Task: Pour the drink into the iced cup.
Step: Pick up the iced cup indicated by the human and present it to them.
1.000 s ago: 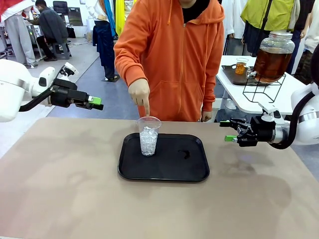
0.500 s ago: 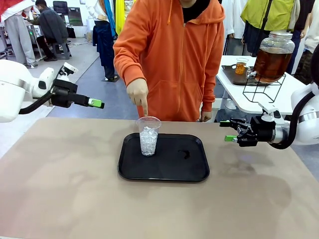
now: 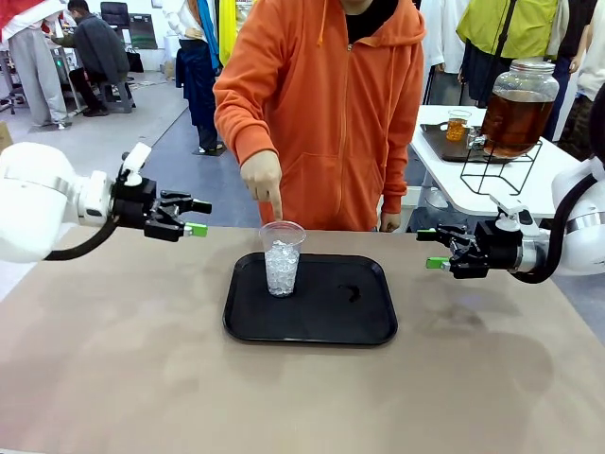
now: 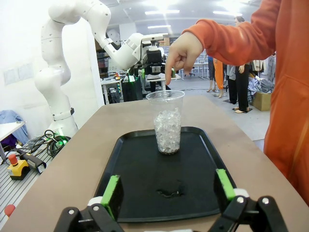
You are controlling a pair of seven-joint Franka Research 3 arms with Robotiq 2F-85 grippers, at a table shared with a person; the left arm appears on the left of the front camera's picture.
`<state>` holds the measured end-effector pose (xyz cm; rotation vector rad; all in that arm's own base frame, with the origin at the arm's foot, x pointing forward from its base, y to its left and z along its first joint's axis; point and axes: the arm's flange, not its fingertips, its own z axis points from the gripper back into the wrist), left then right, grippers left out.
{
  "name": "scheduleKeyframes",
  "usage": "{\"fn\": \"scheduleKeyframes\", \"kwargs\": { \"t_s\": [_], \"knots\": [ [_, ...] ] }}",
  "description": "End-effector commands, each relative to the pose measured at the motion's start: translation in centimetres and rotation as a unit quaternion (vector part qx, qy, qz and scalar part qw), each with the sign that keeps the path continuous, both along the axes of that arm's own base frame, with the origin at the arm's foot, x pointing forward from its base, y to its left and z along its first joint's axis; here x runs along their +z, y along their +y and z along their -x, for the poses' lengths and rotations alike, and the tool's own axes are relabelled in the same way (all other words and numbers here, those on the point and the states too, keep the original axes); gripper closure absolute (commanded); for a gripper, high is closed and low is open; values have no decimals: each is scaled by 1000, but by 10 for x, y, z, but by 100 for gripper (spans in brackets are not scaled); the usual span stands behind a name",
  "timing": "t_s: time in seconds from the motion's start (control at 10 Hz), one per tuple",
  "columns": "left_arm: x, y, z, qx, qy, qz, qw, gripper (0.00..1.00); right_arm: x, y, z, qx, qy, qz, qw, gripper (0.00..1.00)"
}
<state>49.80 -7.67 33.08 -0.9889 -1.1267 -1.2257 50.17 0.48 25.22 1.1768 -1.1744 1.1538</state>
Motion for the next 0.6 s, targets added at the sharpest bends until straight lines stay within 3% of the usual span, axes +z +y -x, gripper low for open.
{"fn": "scheduleKeyframes", "kwargs": {
  "t_s": [0.0,0.2,0.5],
  "knots": [
    [-10,-9,10,17,-26,14,999,0,2,0,0,1,-2,-1,1000,0],
    [-12,-8,9,-13,-12,12,1000,0,2,0,0,1,-2,-1,1000,0],
    [-12,-8,8,5,-15,8,1000,0,2,0,0,1,-2,-1,1000,0]
  ]
}}
